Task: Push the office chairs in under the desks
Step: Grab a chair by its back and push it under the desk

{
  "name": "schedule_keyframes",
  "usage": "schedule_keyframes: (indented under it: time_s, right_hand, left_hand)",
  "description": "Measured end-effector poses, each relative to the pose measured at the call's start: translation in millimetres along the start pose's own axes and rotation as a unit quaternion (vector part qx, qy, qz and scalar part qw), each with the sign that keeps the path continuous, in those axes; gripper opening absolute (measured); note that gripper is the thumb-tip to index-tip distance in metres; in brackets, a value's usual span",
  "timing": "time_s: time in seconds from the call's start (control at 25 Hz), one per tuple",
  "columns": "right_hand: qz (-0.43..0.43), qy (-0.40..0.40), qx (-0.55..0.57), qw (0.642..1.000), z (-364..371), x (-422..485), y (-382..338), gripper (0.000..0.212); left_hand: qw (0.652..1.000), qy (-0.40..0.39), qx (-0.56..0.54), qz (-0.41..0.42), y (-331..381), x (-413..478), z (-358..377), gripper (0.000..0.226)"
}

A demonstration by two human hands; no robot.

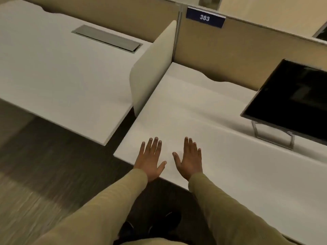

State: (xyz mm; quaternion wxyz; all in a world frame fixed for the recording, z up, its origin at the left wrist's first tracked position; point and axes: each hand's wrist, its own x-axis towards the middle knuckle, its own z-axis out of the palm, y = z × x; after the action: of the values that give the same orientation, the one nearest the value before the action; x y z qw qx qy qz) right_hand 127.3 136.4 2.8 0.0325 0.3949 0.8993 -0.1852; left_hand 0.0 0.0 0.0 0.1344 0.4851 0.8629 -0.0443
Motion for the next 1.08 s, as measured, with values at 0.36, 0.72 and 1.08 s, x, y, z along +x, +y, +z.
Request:
schedule_keyframes:
  time_s: [0.36,0.72,1.08]
  right_hand:
    - [-0.102,-0.078,0.031,0.991,61.5,-24.0,-163.2,0.083]
    - [-0.306,-0.173,0.042,0.935,97.4,-73.8,-263.3,0.084]
    - [-0.503,-0.237,-0.027,0.831,111.8,-147.8,-224.0,0.085]
  left_hand:
    - [0.982,0.025,-0.075,-0.173,-137.9,-125.3,34.0,0.081]
    - [0.905,0.064,-0.138,-0.398,-152.7,-256.1,67.0,0.086]
    - [0.781,0.074,-0.188,-0.591,-26.1,-327.5,98.2,0.083]
